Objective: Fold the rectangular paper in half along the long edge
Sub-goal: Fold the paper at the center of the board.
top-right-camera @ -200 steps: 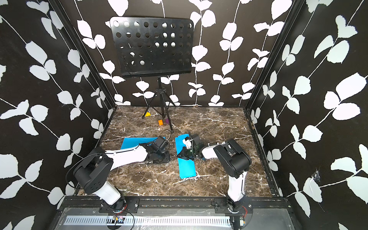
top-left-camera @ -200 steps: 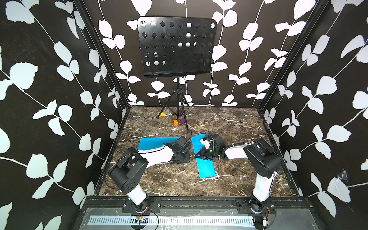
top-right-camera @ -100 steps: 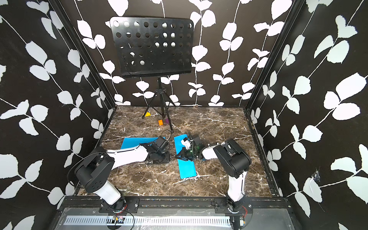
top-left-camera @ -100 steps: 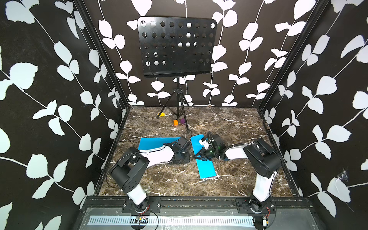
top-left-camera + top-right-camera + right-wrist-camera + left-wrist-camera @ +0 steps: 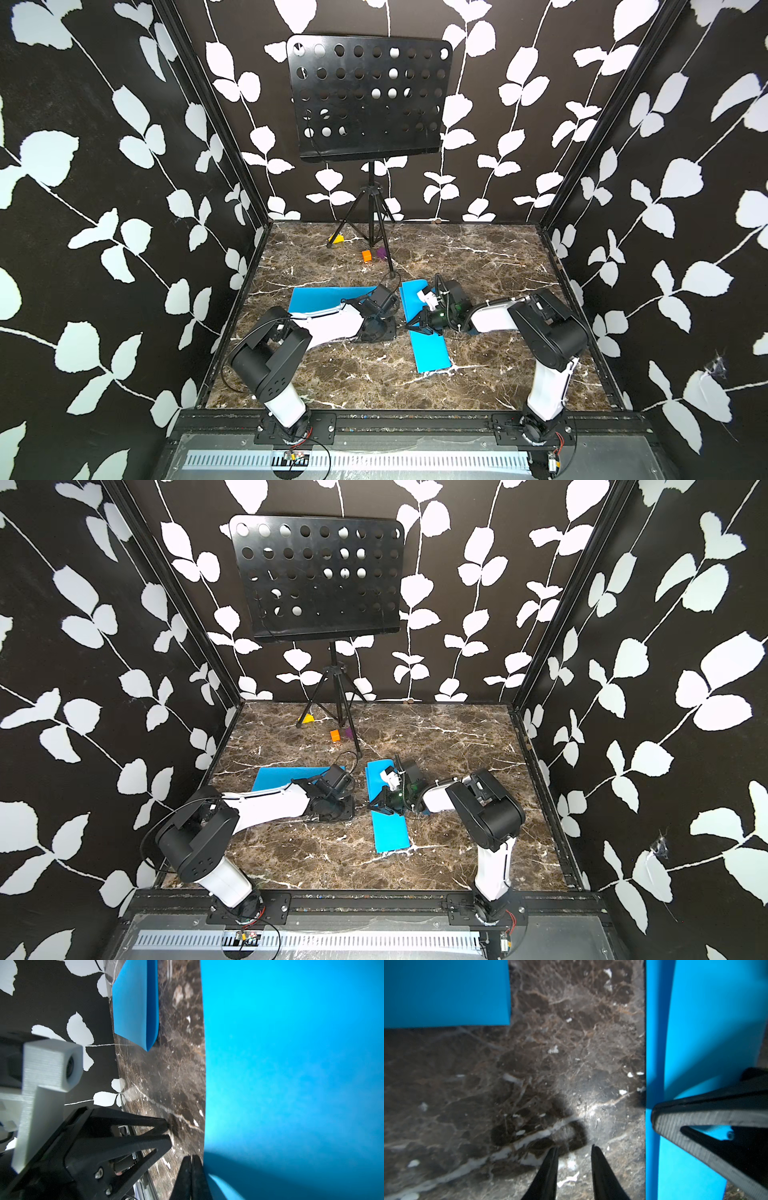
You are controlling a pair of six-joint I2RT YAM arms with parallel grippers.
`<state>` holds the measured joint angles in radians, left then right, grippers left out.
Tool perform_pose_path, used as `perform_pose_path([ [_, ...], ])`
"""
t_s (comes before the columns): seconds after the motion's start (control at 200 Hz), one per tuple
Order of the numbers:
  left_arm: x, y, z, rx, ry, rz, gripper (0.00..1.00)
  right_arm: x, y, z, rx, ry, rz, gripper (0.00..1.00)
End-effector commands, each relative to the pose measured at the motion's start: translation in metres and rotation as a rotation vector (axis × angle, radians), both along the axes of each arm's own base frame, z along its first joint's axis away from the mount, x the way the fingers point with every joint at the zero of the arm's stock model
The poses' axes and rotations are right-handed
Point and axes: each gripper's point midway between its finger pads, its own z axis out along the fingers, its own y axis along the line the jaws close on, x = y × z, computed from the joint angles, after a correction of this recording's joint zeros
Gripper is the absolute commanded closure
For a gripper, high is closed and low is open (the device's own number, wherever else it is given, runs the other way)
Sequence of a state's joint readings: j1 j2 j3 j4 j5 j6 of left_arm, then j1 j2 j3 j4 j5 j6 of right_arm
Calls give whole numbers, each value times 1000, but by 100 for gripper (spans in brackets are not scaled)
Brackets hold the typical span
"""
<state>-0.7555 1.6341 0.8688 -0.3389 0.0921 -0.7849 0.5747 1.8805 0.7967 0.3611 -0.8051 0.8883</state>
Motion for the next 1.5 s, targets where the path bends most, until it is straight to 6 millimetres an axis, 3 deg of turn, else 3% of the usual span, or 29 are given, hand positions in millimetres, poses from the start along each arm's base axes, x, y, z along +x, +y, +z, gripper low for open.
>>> perform_pose_path([
  [0.0,3,0,5,-1,-9,-5,69,4,-1,-4,9,-1,-23,95],
  [0.525,3,0,4,-1,-9,-3,69,-6,-1,-5,37,19,3,95],
  [0.97,4,0,2,1,-8,-4,69,-6,11,2,83,19,11,95],
  [1.495,5,-3,3,-4,-11,-7,69,-15,9,7,89,26,22,95],
])
